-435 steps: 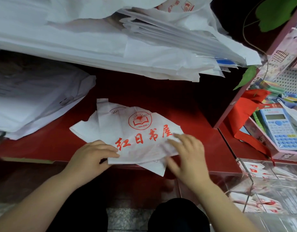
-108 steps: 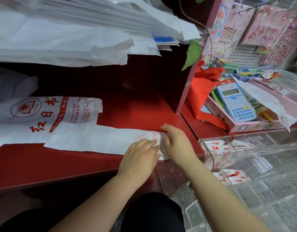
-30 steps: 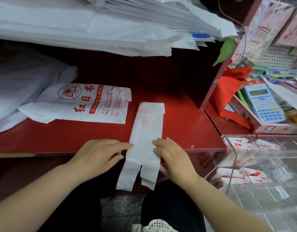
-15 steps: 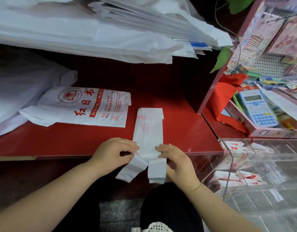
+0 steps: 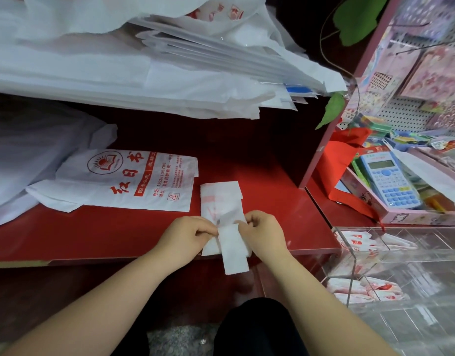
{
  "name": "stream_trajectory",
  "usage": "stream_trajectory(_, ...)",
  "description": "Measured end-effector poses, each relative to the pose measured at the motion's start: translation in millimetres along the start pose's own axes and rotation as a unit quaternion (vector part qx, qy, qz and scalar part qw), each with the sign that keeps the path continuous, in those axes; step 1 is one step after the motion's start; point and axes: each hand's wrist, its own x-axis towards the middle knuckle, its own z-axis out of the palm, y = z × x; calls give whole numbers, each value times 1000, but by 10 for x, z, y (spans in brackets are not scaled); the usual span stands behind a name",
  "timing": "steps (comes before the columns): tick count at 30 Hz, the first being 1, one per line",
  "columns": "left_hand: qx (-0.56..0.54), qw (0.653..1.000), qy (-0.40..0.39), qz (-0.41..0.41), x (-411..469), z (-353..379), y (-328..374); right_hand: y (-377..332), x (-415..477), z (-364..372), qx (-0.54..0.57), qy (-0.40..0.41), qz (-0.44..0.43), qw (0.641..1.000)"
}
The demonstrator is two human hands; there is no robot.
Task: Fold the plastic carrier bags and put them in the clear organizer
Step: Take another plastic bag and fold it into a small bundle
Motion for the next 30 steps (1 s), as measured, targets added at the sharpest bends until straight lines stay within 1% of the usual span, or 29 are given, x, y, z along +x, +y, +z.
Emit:
stream_trajectory(5,64,998,6,9,27,-7,26,-94,169,-72,-79,-41,51,995)
stream_trajectory(9,88,996,5,-29,36,-11,62,-162,251,-107,-106,-73,86,988)
stream_trajectory(10,76,996,7,-38,41,-21,74,-173,269,-109,-103,-81,94,987)
stream_trajectory(14,-74,995,20,-68,12,-61,95,-232,305,-97,-103,-97,120,983)
stream_trajectory(15,-91,993,23,-73,-14,-59,96,-246,309,-88,-112,-94,124,981)
stream_trajectory(19,-69,994,49,-75,-109,14,49,-274,333,-75,-120,-94,127,980)
stream_trajectory(21,-66,992,66,-84,-106,35,34,-256,326,-91,-80,-99,118,985)
stream_trajectory(25,-58,987,109,-101,-53,48,44,-268,169,-219,54,-104,79,990)
stream_trajectory(27,-38,985,139,-94,-30,56,37,-221,50,-294,94,-128,49,986)
stream_trajectory(29,-22,983,164,-85,-17,70,26,-160,-69,-341,163,-172,19,971)
stream_trajectory(30,-18,981,173,-83,-8,76,24,-100,-118,-323,187,-180,5,966)
